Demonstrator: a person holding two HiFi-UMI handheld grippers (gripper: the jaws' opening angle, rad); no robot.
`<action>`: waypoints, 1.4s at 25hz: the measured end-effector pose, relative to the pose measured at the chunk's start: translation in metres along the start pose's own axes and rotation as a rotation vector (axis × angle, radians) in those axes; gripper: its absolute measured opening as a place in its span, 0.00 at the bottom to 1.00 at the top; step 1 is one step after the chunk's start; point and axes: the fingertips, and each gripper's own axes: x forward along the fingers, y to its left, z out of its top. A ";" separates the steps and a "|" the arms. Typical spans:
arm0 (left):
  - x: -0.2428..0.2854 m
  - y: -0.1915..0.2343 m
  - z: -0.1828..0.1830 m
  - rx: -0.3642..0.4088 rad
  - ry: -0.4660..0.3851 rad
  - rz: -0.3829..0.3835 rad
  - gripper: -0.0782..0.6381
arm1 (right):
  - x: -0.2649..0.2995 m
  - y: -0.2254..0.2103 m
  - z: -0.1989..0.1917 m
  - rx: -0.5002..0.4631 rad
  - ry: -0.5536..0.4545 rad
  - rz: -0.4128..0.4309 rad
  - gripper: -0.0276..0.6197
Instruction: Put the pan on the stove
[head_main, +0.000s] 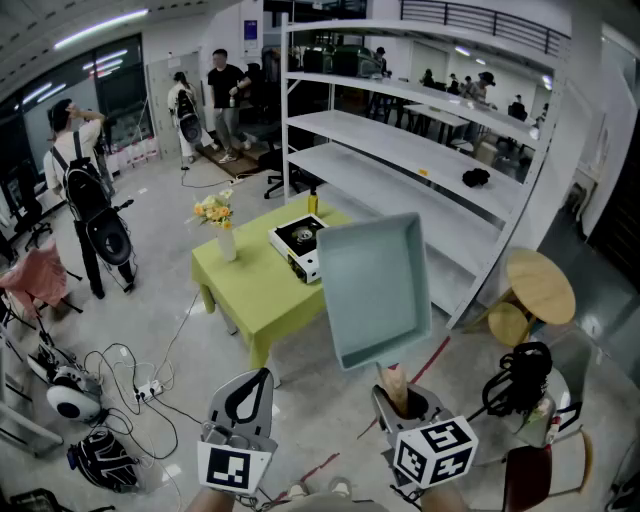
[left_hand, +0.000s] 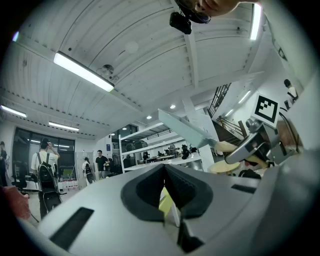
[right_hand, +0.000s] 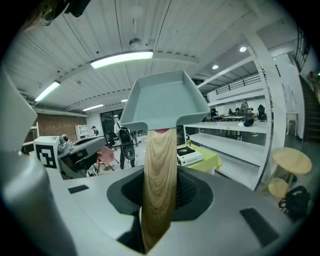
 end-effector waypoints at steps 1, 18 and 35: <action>0.000 -0.002 0.001 0.003 -0.001 -0.003 0.12 | -0.001 -0.001 0.000 0.008 -0.003 0.003 0.19; 0.029 -0.048 0.002 0.025 0.024 -0.015 0.12 | -0.014 -0.051 -0.006 0.010 0.019 0.006 0.19; 0.039 -0.094 -0.009 0.028 0.052 0.037 0.12 | -0.020 -0.113 -0.034 0.032 0.040 0.029 0.19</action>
